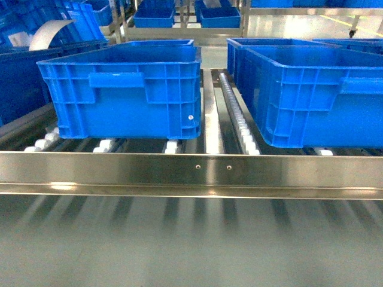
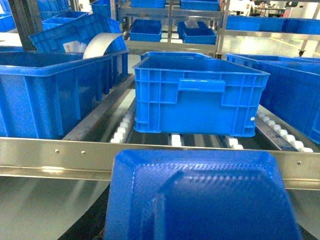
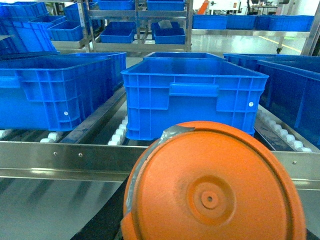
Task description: Sort blue parts and orange caps into right shelf containers
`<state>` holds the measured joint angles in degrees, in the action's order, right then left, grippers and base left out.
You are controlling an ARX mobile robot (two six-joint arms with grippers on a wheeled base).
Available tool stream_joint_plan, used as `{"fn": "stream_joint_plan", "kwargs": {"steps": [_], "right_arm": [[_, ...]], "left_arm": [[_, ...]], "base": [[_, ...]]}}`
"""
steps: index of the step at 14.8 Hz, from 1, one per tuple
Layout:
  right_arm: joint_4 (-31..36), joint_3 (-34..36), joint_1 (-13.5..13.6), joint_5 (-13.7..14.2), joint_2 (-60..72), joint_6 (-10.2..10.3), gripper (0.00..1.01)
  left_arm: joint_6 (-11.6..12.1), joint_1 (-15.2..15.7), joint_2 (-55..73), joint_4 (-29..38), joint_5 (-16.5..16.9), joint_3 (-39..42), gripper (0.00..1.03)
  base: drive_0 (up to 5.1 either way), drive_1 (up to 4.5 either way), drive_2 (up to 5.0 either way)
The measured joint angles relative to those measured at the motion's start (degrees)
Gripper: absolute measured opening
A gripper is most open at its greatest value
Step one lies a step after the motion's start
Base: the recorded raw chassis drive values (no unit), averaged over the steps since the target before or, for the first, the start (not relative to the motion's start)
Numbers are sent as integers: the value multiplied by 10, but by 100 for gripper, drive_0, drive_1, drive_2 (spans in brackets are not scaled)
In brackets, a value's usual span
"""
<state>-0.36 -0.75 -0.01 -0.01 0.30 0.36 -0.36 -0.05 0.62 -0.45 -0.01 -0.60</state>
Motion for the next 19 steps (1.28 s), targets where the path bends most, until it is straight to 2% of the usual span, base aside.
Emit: {"fn": "stream_joint_plan", "kwargs": {"steps": [3, 19], "right_arm": [[0, 0, 0, 0, 0, 0, 44], [1, 0, 0, 0, 0, 0, 44]], "left_arm": [[0, 0, 0, 0, 0, 0, 43], [0, 0, 0, 2, 0, 0, 43]], "base": [[0, 0, 0], [3, 421, -416]]}}
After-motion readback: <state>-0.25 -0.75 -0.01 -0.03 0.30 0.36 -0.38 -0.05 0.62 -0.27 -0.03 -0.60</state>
